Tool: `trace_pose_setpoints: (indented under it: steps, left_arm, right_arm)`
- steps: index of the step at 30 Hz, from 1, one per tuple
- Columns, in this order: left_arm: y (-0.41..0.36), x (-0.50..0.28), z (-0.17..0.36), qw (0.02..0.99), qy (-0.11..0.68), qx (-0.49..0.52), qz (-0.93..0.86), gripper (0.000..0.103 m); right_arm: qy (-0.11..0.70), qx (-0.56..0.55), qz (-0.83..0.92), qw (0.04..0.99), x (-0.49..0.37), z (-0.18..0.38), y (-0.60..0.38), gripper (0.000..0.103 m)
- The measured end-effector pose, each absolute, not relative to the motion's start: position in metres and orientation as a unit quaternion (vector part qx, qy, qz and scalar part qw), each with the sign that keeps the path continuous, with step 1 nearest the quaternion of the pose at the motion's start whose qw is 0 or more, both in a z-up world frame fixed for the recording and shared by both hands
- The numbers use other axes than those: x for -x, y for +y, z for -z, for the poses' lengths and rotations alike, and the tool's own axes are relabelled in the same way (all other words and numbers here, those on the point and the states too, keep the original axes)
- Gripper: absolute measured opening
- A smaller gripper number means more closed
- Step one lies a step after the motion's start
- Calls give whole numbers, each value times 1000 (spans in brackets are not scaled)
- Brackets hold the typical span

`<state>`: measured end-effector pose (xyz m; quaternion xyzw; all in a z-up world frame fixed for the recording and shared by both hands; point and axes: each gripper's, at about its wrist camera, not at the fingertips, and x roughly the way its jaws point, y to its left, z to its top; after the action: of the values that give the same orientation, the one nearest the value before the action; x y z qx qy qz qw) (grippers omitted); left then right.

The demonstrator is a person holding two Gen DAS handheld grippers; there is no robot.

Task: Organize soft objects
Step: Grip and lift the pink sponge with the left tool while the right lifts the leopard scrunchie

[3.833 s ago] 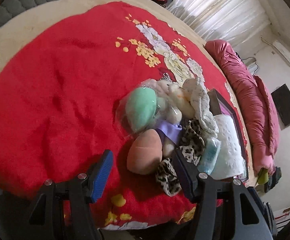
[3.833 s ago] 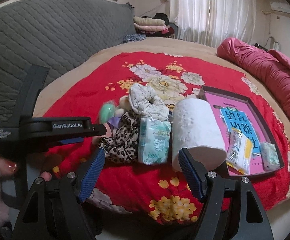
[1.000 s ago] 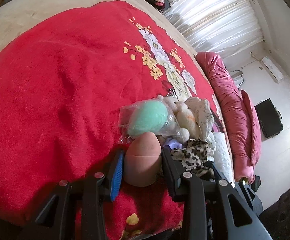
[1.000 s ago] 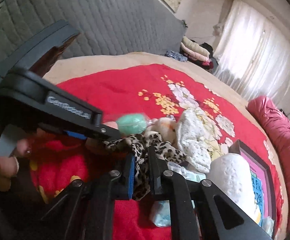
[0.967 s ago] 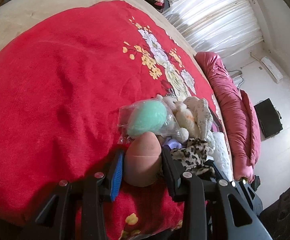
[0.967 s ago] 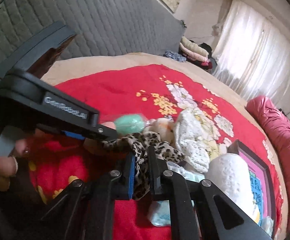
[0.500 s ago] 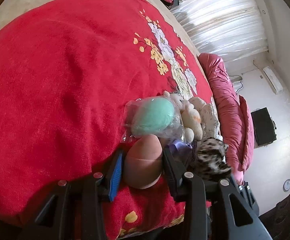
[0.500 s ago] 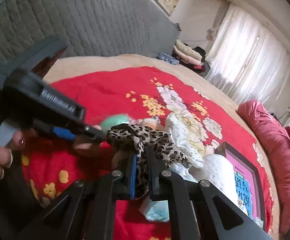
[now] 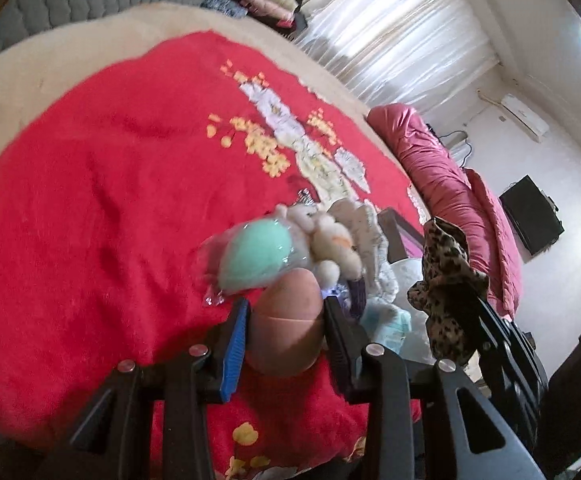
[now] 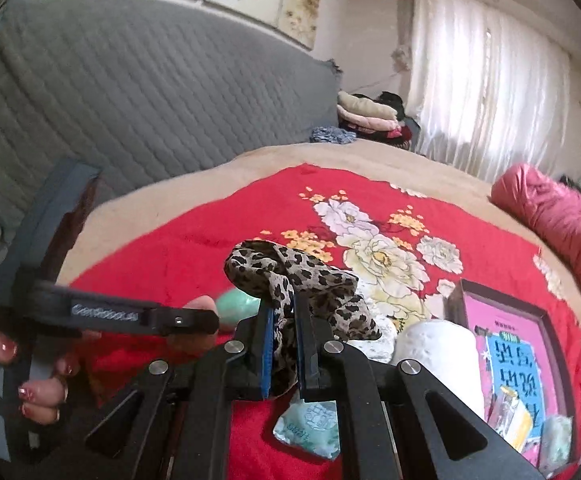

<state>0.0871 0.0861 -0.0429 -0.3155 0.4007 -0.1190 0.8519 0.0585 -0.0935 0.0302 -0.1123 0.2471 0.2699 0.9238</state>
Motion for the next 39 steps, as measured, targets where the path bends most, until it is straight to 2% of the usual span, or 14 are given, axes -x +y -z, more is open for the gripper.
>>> trace_pose_setpoints:
  steps: [20,39]
  left_arm:
    - [52,-61,10,896,368,234,81,37]
    - [-13,-38,-13,911,375,153,80,37]
  right_arm:
    - [240,86,-246,935,-52,-47,-126,9]
    - [241,11,-223,945,-43,-63,-175,9]
